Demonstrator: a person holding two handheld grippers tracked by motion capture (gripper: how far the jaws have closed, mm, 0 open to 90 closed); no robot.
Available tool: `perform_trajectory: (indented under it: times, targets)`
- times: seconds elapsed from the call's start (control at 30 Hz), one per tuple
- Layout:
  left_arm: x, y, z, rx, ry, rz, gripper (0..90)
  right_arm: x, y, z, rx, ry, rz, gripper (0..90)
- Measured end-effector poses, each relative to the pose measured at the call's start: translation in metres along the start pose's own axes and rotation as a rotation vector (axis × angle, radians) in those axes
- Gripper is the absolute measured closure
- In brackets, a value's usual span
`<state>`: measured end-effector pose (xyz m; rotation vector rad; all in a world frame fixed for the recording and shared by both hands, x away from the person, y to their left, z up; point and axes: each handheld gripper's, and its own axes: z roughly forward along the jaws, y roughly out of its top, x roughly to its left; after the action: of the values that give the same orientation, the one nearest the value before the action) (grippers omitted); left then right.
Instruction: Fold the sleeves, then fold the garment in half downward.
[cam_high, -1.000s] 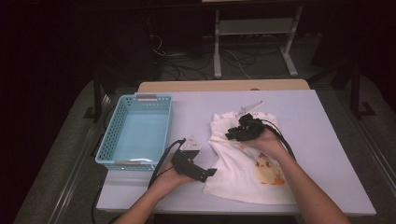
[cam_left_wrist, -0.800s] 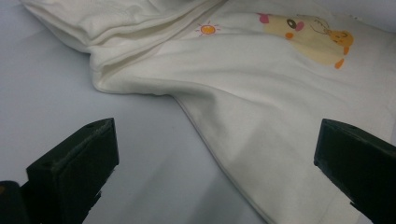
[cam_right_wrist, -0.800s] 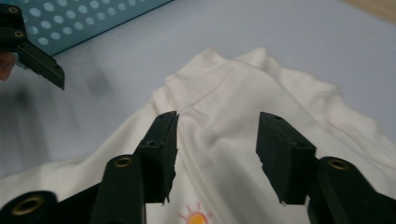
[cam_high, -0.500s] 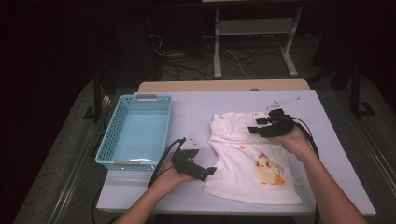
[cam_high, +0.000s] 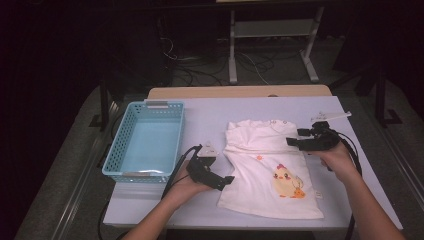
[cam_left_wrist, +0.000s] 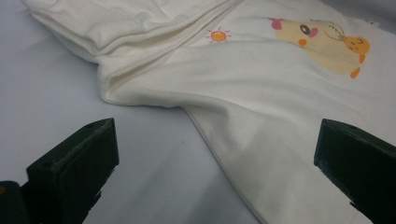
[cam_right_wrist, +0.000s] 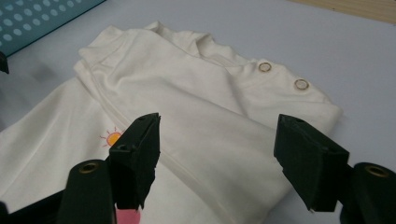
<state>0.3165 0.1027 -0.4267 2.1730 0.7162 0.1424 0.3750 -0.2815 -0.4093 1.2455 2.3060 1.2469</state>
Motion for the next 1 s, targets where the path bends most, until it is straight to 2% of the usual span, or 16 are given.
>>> perform_trajectory:
  times: [0.33,1.0]
  targets:
    - [0.004,0.012,0.008,0.007,0.018,-0.005,0.0,-0.004,-0.008,-0.005,-0.002,-0.009,0.023,29.7]
    - [0.023,0.033,0.025,0.003,0.054,-0.051,0.5,-0.004,-0.008,-0.003,-0.005,-0.011,0.016,29.6]
